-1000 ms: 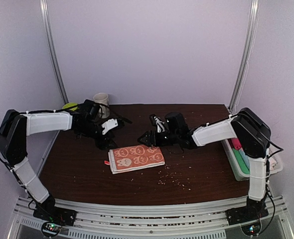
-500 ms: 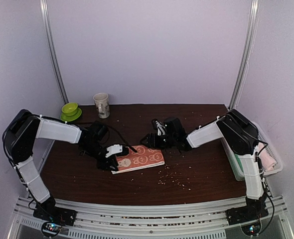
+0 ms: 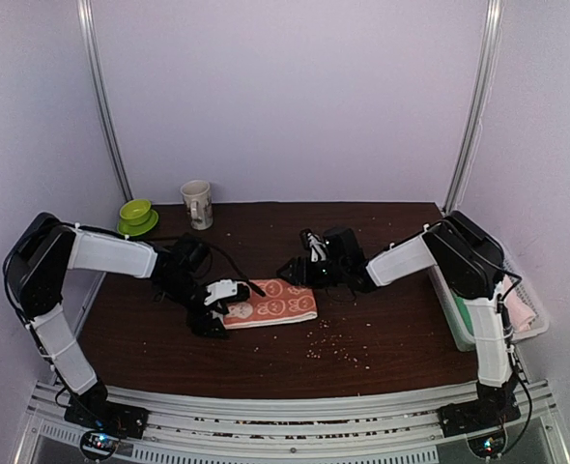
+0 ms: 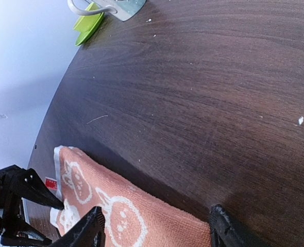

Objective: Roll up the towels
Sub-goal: Smooth out the towel at the center of the board, then rotate the towel at the center of the board, then roll the towel at the center of the board.

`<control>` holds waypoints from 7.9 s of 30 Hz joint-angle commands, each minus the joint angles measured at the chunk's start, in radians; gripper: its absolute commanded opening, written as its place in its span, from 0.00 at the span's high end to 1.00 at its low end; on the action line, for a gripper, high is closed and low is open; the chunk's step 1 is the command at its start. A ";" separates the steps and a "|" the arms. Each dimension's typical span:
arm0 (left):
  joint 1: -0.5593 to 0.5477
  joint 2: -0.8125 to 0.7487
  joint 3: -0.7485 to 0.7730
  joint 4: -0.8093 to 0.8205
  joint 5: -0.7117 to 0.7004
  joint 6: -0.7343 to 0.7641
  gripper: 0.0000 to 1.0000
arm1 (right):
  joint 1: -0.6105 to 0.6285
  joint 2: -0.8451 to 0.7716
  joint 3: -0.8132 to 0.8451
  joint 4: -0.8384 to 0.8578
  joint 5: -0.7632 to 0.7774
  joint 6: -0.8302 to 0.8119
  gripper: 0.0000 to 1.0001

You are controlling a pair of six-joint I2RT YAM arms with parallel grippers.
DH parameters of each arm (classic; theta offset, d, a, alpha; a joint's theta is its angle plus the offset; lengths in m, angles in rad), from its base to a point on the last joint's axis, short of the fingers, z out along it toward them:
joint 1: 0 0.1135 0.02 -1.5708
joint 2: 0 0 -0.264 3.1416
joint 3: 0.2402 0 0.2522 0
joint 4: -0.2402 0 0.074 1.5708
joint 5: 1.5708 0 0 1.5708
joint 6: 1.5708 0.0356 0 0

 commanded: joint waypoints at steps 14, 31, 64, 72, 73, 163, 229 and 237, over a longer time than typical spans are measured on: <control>0.127 0.023 0.253 -0.029 0.008 -0.094 0.26 | 0.074 -0.335 -0.198 -0.177 0.094 -0.161 0.30; 0.135 0.224 0.287 0.101 -0.288 -0.167 0.63 | 0.146 -0.248 -0.312 -0.129 0.101 -0.119 0.47; 0.159 -0.217 -0.031 0.124 -0.288 -0.089 0.02 | 0.159 -0.204 0.112 -0.590 0.863 -0.467 0.00; 0.199 -0.321 -0.110 0.121 -0.286 -0.072 0.02 | 0.147 -0.102 0.196 -0.652 0.877 -0.497 0.00; 0.206 -0.331 -0.122 0.126 -0.281 -0.073 0.02 | 0.145 -0.098 0.194 -0.656 0.871 -0.500 0.00; 0.216 -0.448 -0.200 0.216 -0.270 -0.039 0.02 | 0.097 0.223 0.660 -0.992 1.005 -0.481 0.00; -0.510 0.205 -0.053 0.588 -0.644 0.149 0.90 | 0.207 -1.036 -0.566 -0.507 0.964 -0.405 0.00; -0.453 0.118 -0.054 0.463 -0.471 0.100 1.00 | 0.219 -1.006 -0.653 -0.344 0.793 -0.611 0.00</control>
